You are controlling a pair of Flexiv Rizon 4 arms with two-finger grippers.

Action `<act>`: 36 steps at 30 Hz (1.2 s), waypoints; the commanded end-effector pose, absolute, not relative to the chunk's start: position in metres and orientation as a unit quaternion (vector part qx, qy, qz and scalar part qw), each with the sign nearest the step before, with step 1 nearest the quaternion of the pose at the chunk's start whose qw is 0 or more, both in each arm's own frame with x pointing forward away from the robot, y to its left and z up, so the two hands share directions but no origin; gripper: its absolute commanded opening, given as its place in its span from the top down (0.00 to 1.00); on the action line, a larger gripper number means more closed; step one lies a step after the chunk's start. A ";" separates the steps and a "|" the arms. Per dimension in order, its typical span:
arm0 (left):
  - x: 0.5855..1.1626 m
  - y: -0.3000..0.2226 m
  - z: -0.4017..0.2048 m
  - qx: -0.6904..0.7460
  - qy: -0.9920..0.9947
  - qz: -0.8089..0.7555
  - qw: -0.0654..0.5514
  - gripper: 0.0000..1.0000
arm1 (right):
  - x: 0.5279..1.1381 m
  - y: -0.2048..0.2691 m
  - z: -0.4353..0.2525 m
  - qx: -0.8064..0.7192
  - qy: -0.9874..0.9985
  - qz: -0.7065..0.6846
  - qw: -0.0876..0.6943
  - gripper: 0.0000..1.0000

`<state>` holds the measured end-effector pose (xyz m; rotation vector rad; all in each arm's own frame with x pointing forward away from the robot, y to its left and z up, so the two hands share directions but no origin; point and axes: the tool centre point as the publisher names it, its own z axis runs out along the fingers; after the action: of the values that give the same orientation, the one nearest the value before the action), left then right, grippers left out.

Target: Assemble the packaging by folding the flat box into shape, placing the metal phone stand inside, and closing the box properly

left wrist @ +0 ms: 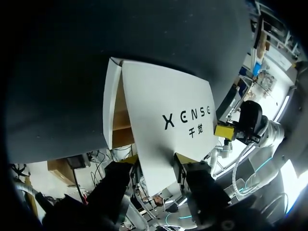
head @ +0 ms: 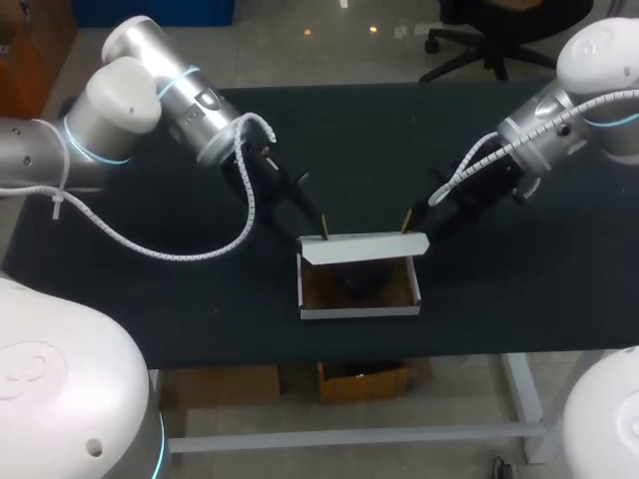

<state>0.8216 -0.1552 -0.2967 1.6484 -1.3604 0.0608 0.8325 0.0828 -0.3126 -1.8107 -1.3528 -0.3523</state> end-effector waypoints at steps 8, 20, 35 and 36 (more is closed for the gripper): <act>0.829 -0.166 -0.296 0.671 -0.564 0.020 0.482 0.58 | 0.830 0.091 -0.311 -0.730 -0.530 -0.157 0.402 0.66; 0.831 -0.167 -0.292 0.670 -0.566 0.022 0.481 0.59 | 0.832 0.094 -0.307 -0.731 -0.531 -0.160 0.398 0.66; 0.832 -0.167 -0.294 0.669 -0.566 0.021 0.482 0.59 | 0.835 0.097 -0.310 -0.729 -0.533 -0.158 0.399 0.66; 0.831 -0.166 -0.294 0.669 -0.565 0.021 0.482 0.59 | 0.835 0.097 -0.310 -0.729 -0.533 -0.157 0.399 0.66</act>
<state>0.8291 -0.1574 -0.2926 1.6366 -1.3774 0.0588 0.8337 0.0879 -0.3092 -1.8511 -1.3476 -0.4020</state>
